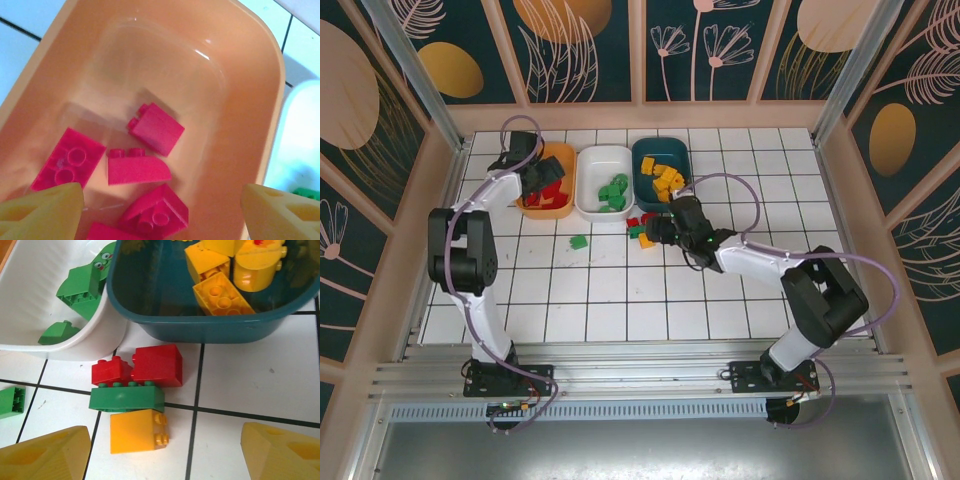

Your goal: Sort the legos into containers by color

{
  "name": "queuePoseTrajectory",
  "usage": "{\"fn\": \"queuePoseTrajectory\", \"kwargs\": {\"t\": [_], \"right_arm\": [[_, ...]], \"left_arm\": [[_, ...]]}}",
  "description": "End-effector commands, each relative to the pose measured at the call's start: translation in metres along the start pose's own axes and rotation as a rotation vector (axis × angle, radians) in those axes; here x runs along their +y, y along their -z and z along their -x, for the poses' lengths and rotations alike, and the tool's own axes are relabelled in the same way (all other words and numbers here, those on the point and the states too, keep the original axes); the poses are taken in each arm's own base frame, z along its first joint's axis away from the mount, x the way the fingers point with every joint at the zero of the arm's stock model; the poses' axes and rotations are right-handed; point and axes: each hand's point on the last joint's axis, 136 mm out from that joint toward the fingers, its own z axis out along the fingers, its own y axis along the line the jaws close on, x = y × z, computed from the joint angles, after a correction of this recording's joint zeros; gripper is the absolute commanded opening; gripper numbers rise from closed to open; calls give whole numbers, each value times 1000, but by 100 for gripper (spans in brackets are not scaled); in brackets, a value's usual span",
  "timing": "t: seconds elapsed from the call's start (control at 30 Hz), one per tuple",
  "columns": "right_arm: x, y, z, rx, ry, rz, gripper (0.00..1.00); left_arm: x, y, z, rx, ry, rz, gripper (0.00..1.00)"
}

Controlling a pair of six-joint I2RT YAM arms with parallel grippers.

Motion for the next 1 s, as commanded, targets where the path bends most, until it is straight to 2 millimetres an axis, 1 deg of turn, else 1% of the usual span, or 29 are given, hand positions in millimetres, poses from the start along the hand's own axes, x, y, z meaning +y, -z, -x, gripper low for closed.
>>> {"fn": "queuePoseTrajectory", "kwargs": {"t": [0.0,0.03,0.07,0.17,0.27,0.33,0.43,0.5,0.6,0.77,0.9,0.97], "right_arm": [[18,-9,-2,28,102,3,81],[21,-14,-5,37,130,-4,82],[23,-19,-9,52,153,-15,82],[26,-33,-19,91,194,-45,82],[28,-43,-26,111,217,-64,82],[26,-46,-30,119,227,-87,82],[21,-50,-38,138,232,-100,81],[20,-56,-45,159,242,-103,79],[20,-64,-50,174,250,-102,73],[23,-71,-52,171,259,-88,65],[22,-70,-54,151,251,-78,60],[20,-70,-54,144,241,-83,55]], "left_arm": [[-20,47,2,-41,29,-136,84],[-20,54,-6,-40,43,-172,86],[-24,70,-9,-60,52,-225,87],[-20,86,-42,-27,86,-324,92],[-5,98,-76,0,80,-356,95],[5,107,-92,5,79,-362,96],[14,123,-111,8,71,-386,97],[19,130,-118,0,60,-390,98],[24,132,-123,2,52,-380,98],[20,128,-124,20,57,-393,97],[19,125,-125,29,52,-395,97],[20,123,-125,31,53,-390,97]]}}
